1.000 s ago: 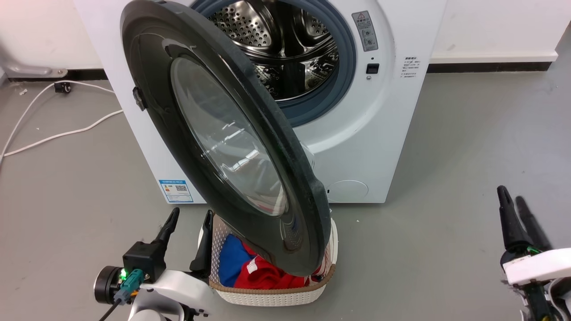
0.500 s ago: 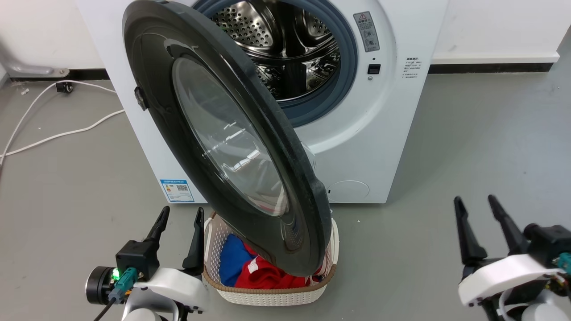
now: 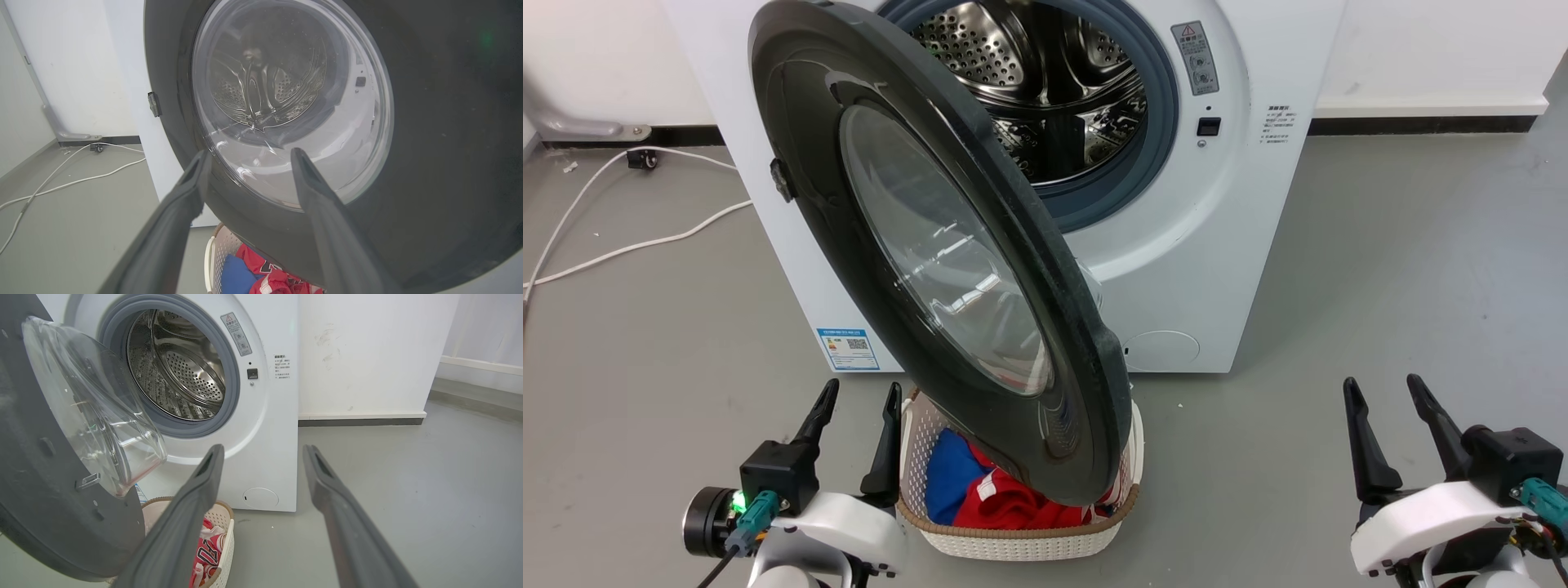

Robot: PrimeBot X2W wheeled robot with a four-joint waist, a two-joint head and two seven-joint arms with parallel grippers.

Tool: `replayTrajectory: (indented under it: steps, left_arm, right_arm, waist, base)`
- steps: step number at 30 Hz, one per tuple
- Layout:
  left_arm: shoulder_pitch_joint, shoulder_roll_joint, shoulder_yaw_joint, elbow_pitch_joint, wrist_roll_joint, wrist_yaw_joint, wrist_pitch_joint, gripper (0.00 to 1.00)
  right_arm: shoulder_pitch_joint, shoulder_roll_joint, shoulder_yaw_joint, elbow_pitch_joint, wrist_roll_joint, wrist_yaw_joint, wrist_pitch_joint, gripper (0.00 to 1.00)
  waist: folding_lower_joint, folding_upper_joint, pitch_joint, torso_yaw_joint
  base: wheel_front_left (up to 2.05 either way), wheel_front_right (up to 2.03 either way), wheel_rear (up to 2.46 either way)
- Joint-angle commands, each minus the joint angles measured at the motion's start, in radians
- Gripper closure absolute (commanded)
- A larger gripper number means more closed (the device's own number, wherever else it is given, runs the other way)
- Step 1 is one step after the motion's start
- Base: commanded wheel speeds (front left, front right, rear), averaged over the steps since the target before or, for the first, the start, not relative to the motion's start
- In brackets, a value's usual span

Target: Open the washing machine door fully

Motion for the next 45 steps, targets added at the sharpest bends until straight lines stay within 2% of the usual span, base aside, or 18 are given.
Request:
replayTrajectory:
  steps: [1,8,9,10,18,25,31,39,45]
  left_arm:
    - [0.000,0.005,-0.001,-0.001,-0.004,0.002,0.002,0.00]
    - [-0.001,0.014,-0.004,-0.007,-0.005,0.010,0.003,0.00]
    - [0.000,0.017,-0.007,-0.009,-0.012,0.005,0.009,0.42]
    - [0.000,0.017,-0.007,-0.011,-0.014,0.006,0.008,1.00]
    - [-0.019,0.012,0.000,-0.068,-0.012,0.021,-0.005,1.00]
    - [-0.065,0.006,0.012,-0.249,-0.004,0.043,-0.012,1.00]
    - [-0.141,-0.008,-0.017,-0.431,0.021,0.055,0.008,1.00]
    - [-0.276,-0.062,-0.157,-0.577,0.015,0.021,0.059,1.00]
    - [-0.323,-0.090,-0.331,-0.564,-0.043,-0.005,0.115,1.00]
  right_arm:
    - [0.004,0.006,-0.001,-0.007,-0.009,0.000,0.001,0.00]
    - [0.009,0.010,0.001,-0.011,-0.024,0.000,0.007,0.00]
    - [0.011,0.012,0.003,-0.013,-0.029,0.000,0.007,0.00]
    - [0.012,0.012,0.003,-0.014,-0.030,0.000,0.007,0.00]
    - [0.013,0.015,-0.001,-0.011,-0.035,0.000,0.009,0.00]
    - [0.017,0.018,-0.008,-0.008,-0.037,0.000,0.008,0.00]
    - [0.018,0.021,-0.013,-0.007,-0.041,0.000,0.009,0.00]
    - [0.024,0.023,-0.023,-0.014,-0.042,0.000,0.018,0.00]
    - [0.025,0.024,-0.030,-0.021,-0.048,0.000,0.027,0.00]
  waist:
    - [0.0000,0.0000,0.000,0.001]
    - [0.0000,0.0000,0.002,-0.003]
    - [0.0000,0.0000,0.003,-0.005]
    - [0.0000,0.0000,0.003,-0.006]
    - [0.0000,0.0000,0.001,-0.002]
    - [0.0000,0.0000,-0.007,0.008]
    - [0.0000,0.0000,-0.013,0.015]
    - [0.0000,0.0000,-0.012,0.011]
    - [0.0000,0.0000,-0.007,0.005]
  base:
    - [0.00,0.00,0.00]
    - [0.00,0.00,0.00]
    - [0.00,0.00,0.00]
    - [0.00,0.00,0.00]
    - [0.00,0.00,0.00]
    - [0.00,0.00,0.00]
    - [0.00,0.00,0.00]
    - [0.00,0.00,0.00]
    - [0.00,0.00,0.00]
